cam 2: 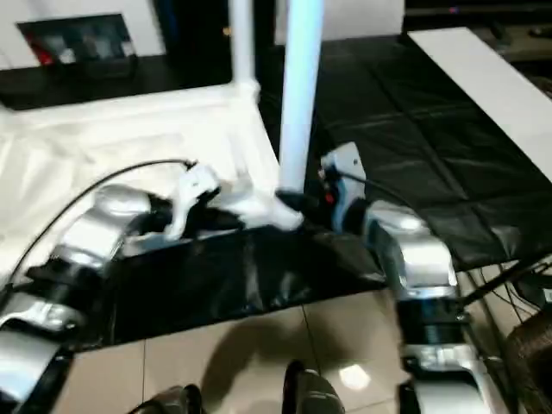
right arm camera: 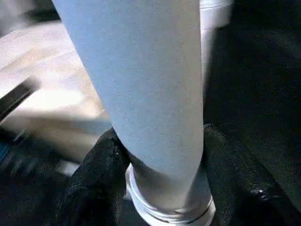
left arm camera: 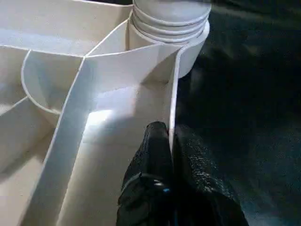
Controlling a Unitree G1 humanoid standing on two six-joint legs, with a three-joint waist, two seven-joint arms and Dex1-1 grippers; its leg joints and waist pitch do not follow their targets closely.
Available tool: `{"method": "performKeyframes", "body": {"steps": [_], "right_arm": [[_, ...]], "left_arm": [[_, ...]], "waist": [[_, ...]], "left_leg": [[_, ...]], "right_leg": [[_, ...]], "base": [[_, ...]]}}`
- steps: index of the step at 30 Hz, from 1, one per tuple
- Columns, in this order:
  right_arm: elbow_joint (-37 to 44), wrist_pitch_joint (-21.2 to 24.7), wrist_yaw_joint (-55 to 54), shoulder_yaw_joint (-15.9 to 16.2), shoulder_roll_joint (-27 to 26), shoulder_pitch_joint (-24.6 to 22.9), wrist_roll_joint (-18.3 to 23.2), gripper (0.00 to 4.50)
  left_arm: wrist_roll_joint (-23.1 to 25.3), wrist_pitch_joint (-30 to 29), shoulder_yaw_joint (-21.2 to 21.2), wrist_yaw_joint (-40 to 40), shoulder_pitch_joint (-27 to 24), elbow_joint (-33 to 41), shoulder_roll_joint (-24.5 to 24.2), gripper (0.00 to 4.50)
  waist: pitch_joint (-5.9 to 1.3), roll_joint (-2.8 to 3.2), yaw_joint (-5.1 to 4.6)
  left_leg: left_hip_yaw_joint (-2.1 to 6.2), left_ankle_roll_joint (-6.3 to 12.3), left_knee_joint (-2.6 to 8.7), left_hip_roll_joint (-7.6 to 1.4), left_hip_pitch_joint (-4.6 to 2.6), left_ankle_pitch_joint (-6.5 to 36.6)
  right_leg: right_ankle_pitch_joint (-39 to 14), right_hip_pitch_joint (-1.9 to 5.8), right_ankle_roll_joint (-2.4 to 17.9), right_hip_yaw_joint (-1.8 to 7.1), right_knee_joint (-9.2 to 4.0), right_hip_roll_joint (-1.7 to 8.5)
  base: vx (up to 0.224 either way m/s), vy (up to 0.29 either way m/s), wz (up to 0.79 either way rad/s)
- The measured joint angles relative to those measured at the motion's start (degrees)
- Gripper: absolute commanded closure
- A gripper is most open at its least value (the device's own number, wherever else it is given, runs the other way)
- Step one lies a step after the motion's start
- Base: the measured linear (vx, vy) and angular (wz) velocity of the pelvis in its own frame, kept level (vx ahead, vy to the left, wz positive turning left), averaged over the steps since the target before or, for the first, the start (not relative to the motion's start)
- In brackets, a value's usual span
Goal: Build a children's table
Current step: Rotate leg to tighten
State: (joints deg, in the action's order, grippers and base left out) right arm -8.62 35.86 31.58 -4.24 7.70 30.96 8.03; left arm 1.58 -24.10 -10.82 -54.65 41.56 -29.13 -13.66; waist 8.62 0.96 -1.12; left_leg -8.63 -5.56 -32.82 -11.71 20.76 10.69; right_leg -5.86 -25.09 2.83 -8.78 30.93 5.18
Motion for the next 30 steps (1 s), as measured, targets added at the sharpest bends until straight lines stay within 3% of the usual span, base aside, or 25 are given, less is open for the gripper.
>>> {"method": "performKeyframes", "body": {"steps": [5,8,13,23,30], "right_arm": [[1.55,1.42,-7.77,-0.4,-3.31,0.9,-2.59,2.46],[1.79,-0.67,-7.74,-0.37,-3.75,0.09,-3.39,1.75],[3.2,-2.25,-6.49,0.72,-3.55,-1.37,-3.03,1.39],[3.21,-12.49,19.34,4.17,10.55,-4.57,2.75,0.52],[0.26,-20.68,35.92,8.09,16.71,-5.66,5.12,0.52]], "left_arm": [[0.36,-2.34,0.85,3.61,0.62,0.51,2.14,4.5],[0.48,-2.4,0.42,3.58,0.55,1.19,2.01,4.5],[0.52,-1.69,-0.45,2.31,-0.7,3.44,0.42,4.5],[-0.81,9.38,-2.41,-9.1,-4.41,4.74,-7.33,4.5],[-2.64,15.68,-4.0,-19.86,-5.78,4.64,-11.0,4.5]], "waist": [[0.0,0.02,0.18],[0.01,0.03,0.27],[0.1,0.19,0.1],[0.24,0.36,0.68],[0.27,0.29,2.46]], "left_leg": [[0.03,0.24,0.49,-0.06,0.0,-0.14],[0.02,0.25,0.48,-0.09,0.17,-0.14],[0.0,0.25,0.5,-0.11,0.2,-0.14],[-0.01,0.27,0.48,-0.13,0.25,-0.15],[-0.03,0.28,0.38,-0.08,0.28,-0.15]], "right_leg": [[-0.14,-0.08,-0.12,-0.01,-0.08,0.0],[-0.14,-0.25,-0.09,0.01,-0.07,0.0],[-0.12,-0.32,-0.07,0.02,-0.07,-0.02],[-0.12,-0.4,-0.07,0.04,0.0,-0.01],[-0.12,-0.38,-0.07,0.06,0.02,0.08]], "base": [[0.0,0.0,0.0],[0.0,0.0,0.0],[0.0,0.0,0.0],[0.0,0.0,0.0],[0.0,0.0,0.0]]}}
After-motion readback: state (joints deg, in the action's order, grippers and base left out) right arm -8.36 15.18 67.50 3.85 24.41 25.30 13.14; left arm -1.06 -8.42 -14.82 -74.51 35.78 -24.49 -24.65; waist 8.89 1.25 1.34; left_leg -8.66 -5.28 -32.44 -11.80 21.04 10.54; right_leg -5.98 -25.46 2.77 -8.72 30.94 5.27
